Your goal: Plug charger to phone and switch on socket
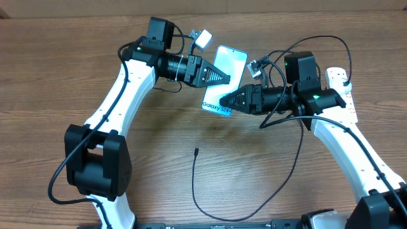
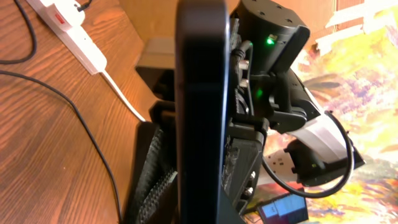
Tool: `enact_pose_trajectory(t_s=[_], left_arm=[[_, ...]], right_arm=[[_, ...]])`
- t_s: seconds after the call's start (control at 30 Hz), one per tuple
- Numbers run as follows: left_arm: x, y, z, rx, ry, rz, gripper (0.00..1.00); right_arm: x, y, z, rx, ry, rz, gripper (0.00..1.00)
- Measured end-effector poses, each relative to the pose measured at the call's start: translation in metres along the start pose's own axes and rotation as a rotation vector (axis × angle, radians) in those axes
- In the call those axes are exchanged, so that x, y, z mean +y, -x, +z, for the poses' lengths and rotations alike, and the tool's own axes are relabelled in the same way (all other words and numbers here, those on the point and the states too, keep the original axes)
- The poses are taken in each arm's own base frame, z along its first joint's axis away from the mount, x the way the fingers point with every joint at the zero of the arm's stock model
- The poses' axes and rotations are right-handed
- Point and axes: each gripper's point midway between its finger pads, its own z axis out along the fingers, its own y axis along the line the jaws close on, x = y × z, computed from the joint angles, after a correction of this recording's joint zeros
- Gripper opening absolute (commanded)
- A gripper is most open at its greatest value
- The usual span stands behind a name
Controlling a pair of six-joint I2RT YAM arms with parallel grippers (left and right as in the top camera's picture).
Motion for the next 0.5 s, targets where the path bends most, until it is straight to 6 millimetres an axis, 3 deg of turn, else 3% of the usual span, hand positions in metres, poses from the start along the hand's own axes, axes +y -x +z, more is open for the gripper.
enact_pose_trajectory(t_s=[0.17,0.23,0.3,0.43,0.5], left_arm=[[0.004,-0.002,0.0,-0.001,0.022,-0.046,0.04],[0.013,-0.006,-0.002,-0.003,0.074,-0.121,0.04],[0.027,-0.017,-0.004,0.003,0.16,-0.252,0.04],[0.045,-0.047,-0.011,0.034,0.308,-0.487,0.04],[0.048,-0.064,-0.014,0.063,0.363,-0.598,0.04]], right_arm=[[-0.01,0.008,-0.016,-0.041,-0.012,0.034,0.69],[-0.019,0.012,-0.029,-0.069,-0.028,0.076,0.77],[-0.038,0.016,-0.051,-0.117,-0.069,0.162,0.9],[-0.069,0.01,-0.077,-0.166,-0.176,0.313,1.0],[-0.092,0.0,-0.091,-0.182,-0.282,0.407,1.0]])
